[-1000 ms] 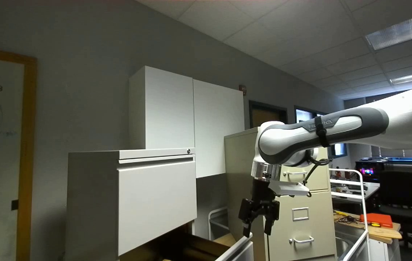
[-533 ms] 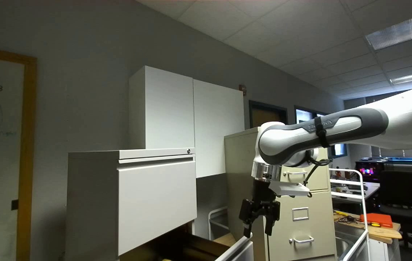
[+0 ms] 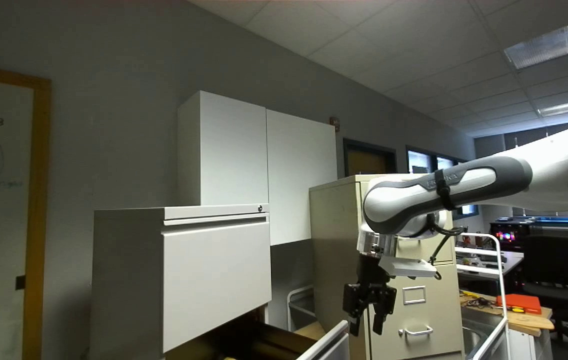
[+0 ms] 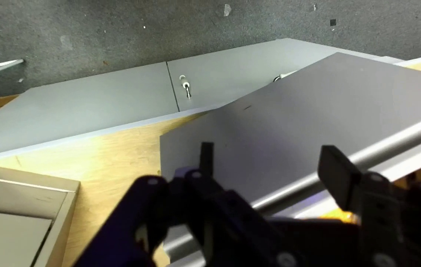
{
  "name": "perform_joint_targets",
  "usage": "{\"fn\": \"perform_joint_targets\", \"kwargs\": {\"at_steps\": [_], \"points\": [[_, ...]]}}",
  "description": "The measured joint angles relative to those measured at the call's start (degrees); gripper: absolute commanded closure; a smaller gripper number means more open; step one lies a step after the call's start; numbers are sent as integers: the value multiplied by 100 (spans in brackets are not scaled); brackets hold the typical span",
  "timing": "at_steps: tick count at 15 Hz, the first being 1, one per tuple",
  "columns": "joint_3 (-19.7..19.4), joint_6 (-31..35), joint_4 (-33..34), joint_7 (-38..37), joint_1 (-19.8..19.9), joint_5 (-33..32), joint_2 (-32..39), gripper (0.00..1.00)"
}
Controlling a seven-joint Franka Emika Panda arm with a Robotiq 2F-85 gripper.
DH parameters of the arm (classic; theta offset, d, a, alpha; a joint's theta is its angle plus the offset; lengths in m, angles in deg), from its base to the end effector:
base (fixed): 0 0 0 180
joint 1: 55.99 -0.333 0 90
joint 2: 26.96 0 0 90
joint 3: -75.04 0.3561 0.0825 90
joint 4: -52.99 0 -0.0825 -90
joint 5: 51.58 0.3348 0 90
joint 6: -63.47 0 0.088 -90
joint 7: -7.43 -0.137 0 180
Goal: Close the bottom drawer of the file cabinet
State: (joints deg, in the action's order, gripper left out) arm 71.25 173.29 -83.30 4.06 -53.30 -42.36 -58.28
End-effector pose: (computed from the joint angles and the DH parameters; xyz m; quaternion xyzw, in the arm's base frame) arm 0.3290 -0.0256 0.5456 -0.9891 0.1053 -0.0434 0.0928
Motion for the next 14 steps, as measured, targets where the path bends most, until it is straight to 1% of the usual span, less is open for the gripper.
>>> {"fn": "perform_joint_targets", "kwargs": {"at_steps": [3,5,6,8,9,10,11,12,13,14], "points": [[-103,268,-255,-8,153,2,51,80],[-193,620,-436,-9,260,10,141,94],[-248,817,-512,-9,306,34,209,97],[-375,1220,-627,-8,366,172,391,100],[-439,1410,-662,-3,370,290,489,100],[-501,1603,-682,11,366,456,604,98],[-552,1784,-685,42,357,655,722,98],[-602,1957,-682,118,328,901,836,95],[-659,2128,-668,254,272,1187,956,97],[-710,2278,-643,415,203,1481,1070,95]]}}
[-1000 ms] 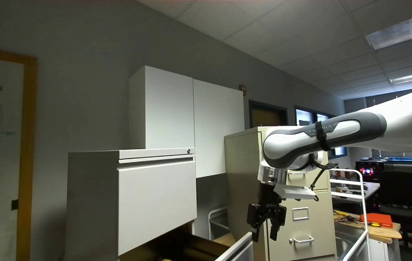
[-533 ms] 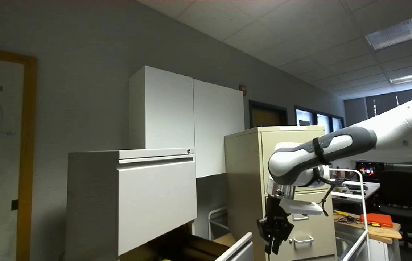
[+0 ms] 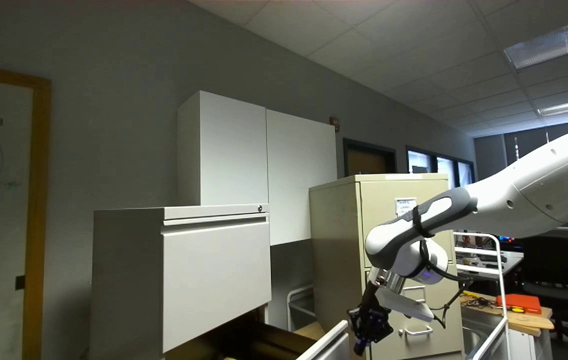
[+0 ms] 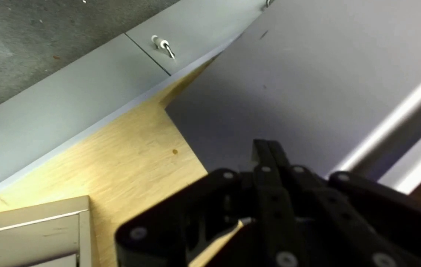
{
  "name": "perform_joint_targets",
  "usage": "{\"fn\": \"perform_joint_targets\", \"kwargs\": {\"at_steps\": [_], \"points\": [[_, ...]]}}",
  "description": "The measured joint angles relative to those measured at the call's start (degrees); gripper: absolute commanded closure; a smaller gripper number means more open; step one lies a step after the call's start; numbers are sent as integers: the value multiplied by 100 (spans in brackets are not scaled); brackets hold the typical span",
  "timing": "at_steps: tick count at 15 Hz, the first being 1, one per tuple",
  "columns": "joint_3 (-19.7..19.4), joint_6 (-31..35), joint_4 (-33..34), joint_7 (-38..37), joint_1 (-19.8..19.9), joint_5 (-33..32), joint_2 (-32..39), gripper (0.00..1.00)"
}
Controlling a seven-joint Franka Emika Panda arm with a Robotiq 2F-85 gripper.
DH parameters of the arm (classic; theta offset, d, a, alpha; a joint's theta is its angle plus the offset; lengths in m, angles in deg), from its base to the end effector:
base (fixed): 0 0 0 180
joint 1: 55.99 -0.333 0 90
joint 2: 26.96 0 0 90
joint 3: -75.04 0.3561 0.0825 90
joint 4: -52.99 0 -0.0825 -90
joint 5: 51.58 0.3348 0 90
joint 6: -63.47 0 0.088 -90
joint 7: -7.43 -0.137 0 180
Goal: Close the bottom drawer of the file cabinet
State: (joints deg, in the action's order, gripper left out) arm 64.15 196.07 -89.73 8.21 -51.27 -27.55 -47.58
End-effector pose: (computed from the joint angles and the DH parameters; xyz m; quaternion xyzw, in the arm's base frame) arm 0.3822 -0.0939 0.4702 -0.9449 0.2478 -0.1085 0.1843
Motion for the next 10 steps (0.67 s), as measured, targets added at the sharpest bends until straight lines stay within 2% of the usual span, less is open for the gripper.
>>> {"fn": "perform_joint_targets", "kwargs": {"at_steps": [3,10], "points": [[-133,255,205,566,-256,972,311,96],[-208,302,765,2224,-433,3214,1053,97]]}}
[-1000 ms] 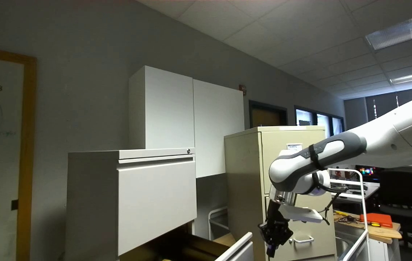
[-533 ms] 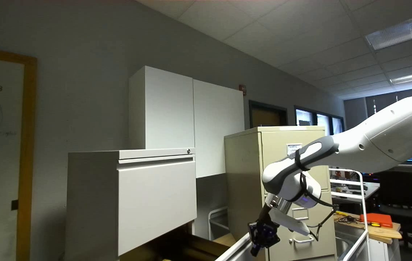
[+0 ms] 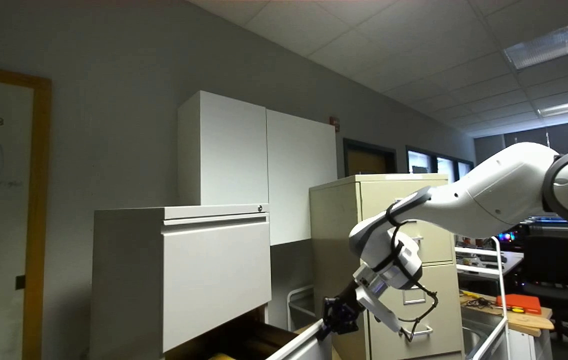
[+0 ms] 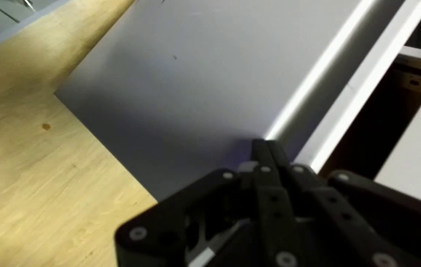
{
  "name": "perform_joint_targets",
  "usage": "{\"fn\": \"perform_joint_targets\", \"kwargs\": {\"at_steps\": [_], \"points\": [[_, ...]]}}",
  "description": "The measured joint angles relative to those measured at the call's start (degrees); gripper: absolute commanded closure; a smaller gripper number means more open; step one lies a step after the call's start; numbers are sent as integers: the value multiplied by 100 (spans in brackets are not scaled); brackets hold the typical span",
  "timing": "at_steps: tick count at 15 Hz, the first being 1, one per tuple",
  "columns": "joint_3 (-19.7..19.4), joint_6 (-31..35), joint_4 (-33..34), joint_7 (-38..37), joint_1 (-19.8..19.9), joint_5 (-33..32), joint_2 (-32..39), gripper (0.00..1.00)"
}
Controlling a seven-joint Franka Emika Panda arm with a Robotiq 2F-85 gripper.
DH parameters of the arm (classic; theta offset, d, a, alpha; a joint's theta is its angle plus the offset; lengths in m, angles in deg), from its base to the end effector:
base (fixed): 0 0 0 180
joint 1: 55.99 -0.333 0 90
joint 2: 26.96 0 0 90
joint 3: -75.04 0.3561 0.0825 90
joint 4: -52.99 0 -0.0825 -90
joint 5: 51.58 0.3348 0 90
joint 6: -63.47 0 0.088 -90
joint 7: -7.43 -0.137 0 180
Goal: Close the bottom drawer of the file cabinet
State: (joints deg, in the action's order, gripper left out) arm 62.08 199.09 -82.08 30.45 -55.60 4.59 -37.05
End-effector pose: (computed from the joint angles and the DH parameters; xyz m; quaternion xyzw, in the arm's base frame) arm 0.4541 -0.0834 0.4662 -0.8946 0.2307 -0.1868 0.3341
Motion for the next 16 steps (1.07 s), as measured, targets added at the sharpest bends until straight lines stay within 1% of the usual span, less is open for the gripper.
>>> {"fn": "perform_joint_targets", "kwargs": {"at_steps": [4,7,10,16], "points": [[76,-67,454,887,21,1328,615,97],[188,-219,875,1245,104,1972,1083,96],[313,-320,1343,1312,171,2198,1509,97],[511,-316,2326,1284,204,2186,2281,97]]}}
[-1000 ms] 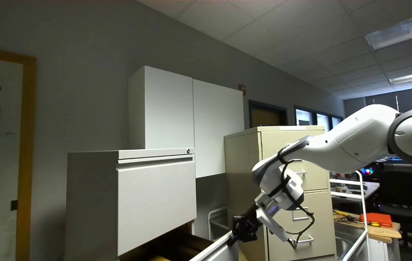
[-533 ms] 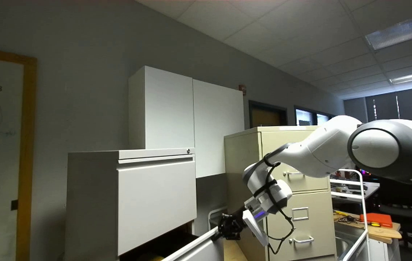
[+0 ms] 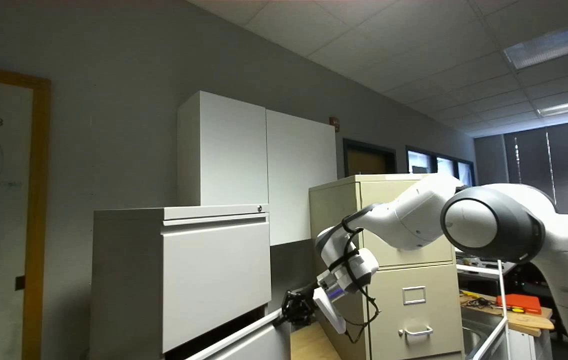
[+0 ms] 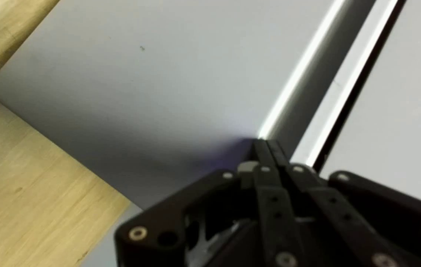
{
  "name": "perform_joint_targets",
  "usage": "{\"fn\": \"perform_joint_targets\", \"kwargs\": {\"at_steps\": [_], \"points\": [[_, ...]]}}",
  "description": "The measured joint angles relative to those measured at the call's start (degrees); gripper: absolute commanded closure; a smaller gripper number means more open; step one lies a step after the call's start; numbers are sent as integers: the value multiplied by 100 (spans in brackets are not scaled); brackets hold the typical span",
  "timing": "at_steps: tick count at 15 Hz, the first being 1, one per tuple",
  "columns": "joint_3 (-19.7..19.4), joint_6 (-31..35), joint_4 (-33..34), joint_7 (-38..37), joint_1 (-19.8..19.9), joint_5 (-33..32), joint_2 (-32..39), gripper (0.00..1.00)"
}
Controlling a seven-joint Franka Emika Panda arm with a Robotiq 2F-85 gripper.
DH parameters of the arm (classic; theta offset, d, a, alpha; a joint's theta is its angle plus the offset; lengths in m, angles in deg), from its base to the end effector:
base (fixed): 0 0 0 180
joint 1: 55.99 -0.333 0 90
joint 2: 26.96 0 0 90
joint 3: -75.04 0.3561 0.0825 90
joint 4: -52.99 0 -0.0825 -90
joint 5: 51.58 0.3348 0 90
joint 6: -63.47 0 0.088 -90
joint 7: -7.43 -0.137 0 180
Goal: Close the bottom drawer of the file cabinet
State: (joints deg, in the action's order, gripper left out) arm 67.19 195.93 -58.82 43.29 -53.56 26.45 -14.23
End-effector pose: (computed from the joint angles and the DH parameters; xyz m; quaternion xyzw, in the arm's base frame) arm 0.6044 -0.0627 0.4439 -0.8498 0.2062 -0.2434 0.4196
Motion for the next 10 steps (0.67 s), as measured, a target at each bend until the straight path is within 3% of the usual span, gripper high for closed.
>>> {"fn": "perform_joint_targets", "kwargs": {"at_steps": [10], "points": [[234,-43,1748,-360,45,-352,1255,97]]}}
